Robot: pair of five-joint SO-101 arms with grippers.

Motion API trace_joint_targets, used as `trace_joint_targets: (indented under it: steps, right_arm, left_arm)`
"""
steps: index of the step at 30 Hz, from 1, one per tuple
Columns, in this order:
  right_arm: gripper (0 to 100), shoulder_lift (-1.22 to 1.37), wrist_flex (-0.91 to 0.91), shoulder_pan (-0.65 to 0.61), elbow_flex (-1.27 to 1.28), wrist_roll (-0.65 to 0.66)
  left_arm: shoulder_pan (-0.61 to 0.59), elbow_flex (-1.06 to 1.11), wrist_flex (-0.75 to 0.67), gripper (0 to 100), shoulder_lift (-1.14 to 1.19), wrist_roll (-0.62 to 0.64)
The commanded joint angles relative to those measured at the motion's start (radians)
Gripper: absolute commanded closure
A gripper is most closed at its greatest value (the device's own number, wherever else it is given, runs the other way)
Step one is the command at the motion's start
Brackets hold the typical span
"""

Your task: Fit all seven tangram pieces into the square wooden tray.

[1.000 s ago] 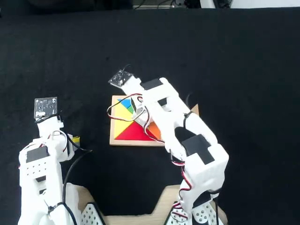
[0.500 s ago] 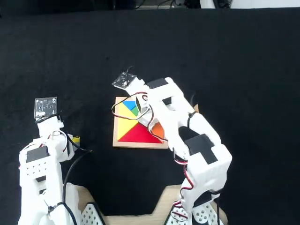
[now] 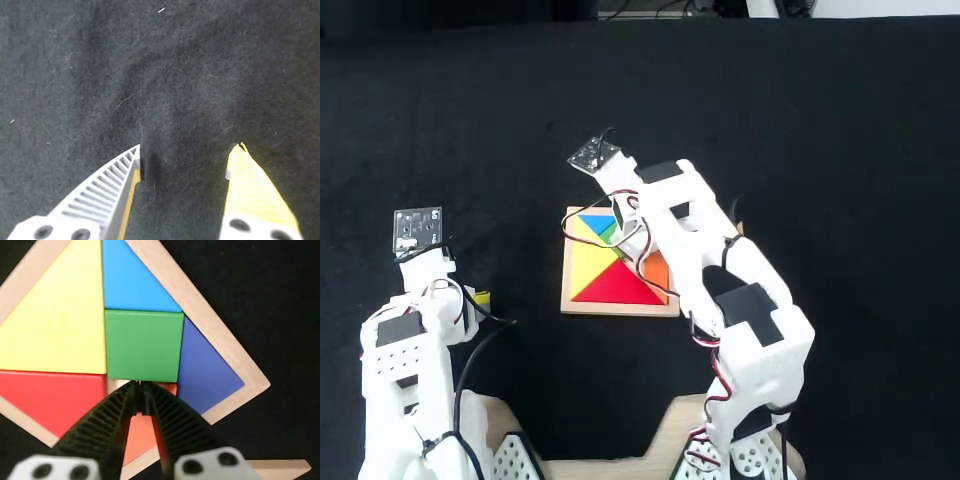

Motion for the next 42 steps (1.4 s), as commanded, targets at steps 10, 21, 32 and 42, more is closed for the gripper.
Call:
trace_joint_targets:
  steps: [10, 21, 32, 42]
  right_arm:
    - [98.7, 0.059, -0.106, -0.009, -0.050, -0.011]
    - [98.8, -0.093, 0.015, -0.021, -0.048, -0.011]
    - [98.6, -0.409, 0.235, 0.261, -0.042, 0.040]
    - [74.5, -0.329, 0.186, 0.482, 0.019, 0.628]
  left_arm:
    - [0.004, -0.002, -0.009, 73, -0.014, -0.005]
    - [0.004, -0.002, -0.009, 73, -0.014, -0.005]
    - [0.004, -0.002, -0.008, 73, -0.014, -0.005]
    - [0.004, 0.001, -0.008, 73, -0.014, -0.005]
